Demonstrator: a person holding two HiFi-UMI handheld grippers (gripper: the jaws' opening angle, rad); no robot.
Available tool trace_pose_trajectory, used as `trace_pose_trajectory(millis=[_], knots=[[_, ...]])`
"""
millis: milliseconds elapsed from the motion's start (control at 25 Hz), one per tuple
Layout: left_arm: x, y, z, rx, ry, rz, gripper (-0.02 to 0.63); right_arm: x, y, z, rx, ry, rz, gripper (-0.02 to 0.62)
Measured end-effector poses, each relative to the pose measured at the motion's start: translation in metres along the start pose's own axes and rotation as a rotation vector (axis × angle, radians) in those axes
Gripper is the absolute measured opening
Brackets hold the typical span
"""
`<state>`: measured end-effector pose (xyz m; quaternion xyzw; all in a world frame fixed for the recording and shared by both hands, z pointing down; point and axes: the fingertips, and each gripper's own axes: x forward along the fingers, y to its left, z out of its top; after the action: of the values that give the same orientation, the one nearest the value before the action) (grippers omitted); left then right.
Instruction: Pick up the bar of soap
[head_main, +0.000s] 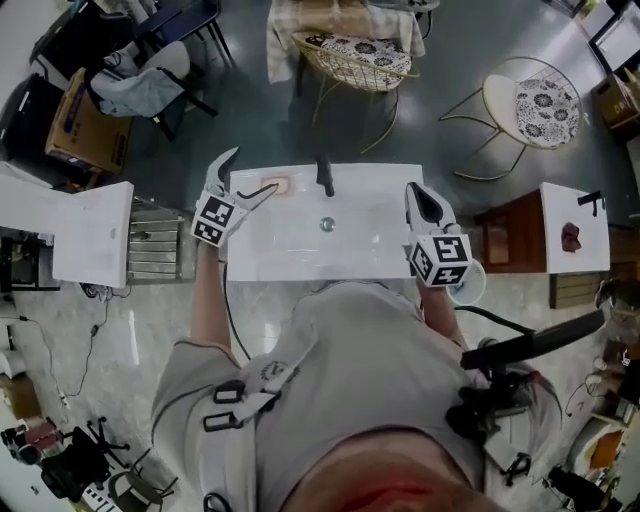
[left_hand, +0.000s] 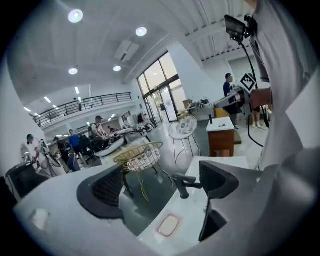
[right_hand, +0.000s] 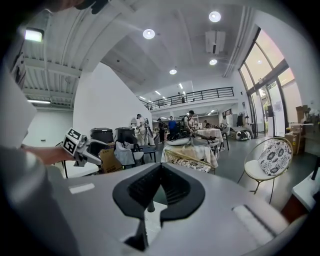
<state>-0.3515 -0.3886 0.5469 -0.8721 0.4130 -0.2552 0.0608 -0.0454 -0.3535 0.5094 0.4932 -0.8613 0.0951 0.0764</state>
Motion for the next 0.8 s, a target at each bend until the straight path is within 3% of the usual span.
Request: trace_pose_trajectory(millis=[400,800], knots=[[0.056,0.007,-0.096,0.153,0.313,-0.298,0.474,-0.016,-0.019,-0.002,0.025,0.0,-0.074,0.002],[0.096,-0.01,-0.176,0.245,0.542,-0.456,0.453,-0.045,-0.056,-0.01,0.071,-0.017,-0.19,0.002]])
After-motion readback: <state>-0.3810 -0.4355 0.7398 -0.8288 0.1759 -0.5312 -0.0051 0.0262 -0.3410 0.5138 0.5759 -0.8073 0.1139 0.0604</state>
